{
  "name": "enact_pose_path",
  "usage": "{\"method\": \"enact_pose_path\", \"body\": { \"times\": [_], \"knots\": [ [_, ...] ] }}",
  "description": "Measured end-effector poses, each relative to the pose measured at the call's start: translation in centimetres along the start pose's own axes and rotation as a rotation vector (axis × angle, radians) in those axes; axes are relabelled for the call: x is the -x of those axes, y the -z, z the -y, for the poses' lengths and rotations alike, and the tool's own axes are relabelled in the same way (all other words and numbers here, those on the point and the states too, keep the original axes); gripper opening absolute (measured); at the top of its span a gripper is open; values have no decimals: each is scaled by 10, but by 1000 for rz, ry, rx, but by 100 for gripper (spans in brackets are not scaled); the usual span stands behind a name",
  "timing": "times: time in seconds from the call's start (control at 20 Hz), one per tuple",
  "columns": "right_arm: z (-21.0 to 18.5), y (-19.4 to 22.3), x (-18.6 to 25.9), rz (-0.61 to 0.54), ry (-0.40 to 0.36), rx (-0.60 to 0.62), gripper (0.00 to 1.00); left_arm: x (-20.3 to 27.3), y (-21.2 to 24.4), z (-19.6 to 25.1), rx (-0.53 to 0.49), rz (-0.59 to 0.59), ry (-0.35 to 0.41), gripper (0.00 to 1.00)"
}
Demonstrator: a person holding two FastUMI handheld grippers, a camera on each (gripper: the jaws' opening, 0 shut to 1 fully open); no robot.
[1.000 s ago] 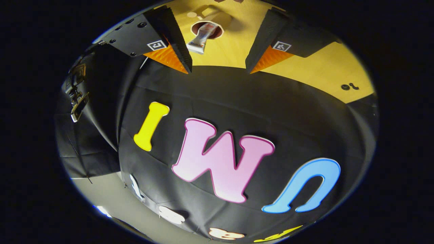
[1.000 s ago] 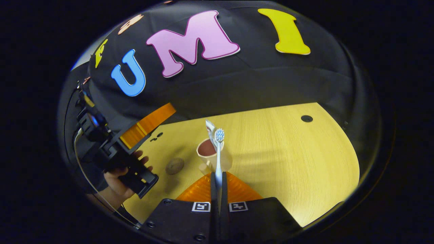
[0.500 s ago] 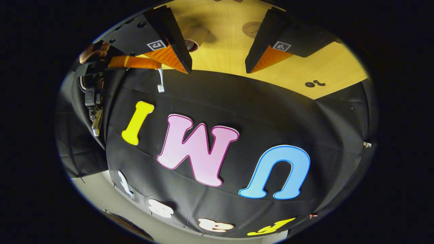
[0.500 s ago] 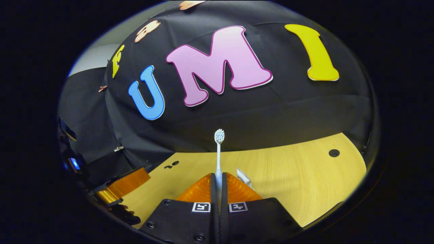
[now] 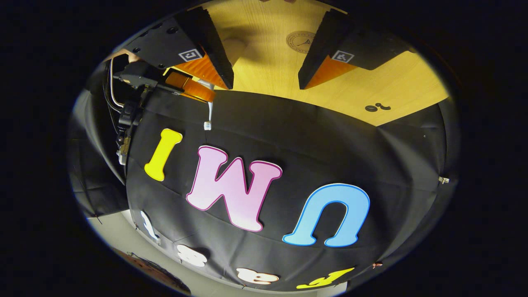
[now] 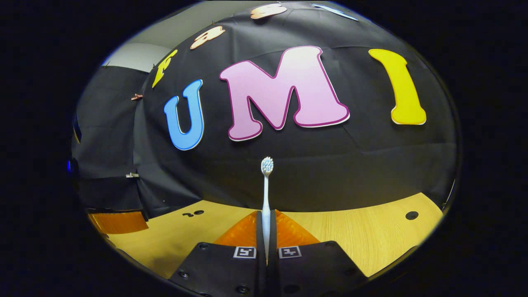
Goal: Put the toothbrush and toothpaste on the desktop into the cup, then pick up the cup and place it on the coaster on the desktop.
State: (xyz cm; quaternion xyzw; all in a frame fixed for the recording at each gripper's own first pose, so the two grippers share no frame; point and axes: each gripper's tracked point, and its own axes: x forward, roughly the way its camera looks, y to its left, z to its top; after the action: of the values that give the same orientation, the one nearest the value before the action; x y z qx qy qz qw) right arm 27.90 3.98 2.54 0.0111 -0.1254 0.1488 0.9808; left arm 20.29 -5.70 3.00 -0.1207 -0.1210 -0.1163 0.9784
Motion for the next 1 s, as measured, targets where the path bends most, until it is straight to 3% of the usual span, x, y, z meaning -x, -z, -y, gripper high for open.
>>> {"method": "enact_pose_path", "body": {
  "times": [0.25,0.35,0.45,0.5,0.6,0.75,0.9,1.0],
  "knots": [
    [6,11,1,14,23,41,6,-5,10,12,-4,-9,25,97],
    [9,21,6,-4,30,51,12,-5,18,16,-1,-25,29,97],
    [5,28,10,-8,18,41,22,-4,26,19,4,-44,30,97],
    [1,24,13,-5,8,34,43,-3,30,20,3,-52,27,97],
    [-3,28,22,-25,4,47,69,-1,35,21,0,-64,22,97],
    [-4,35,44,-73,6,25,75,0,40,22,3,-83,7,97],
    [5,40,70,-147,46,-35,96,0,47,24,23,-127,-6,97],
    [16,42,84,-202,84,-61,96,3,45,24,33,-144,-16,97]
  ]
}}
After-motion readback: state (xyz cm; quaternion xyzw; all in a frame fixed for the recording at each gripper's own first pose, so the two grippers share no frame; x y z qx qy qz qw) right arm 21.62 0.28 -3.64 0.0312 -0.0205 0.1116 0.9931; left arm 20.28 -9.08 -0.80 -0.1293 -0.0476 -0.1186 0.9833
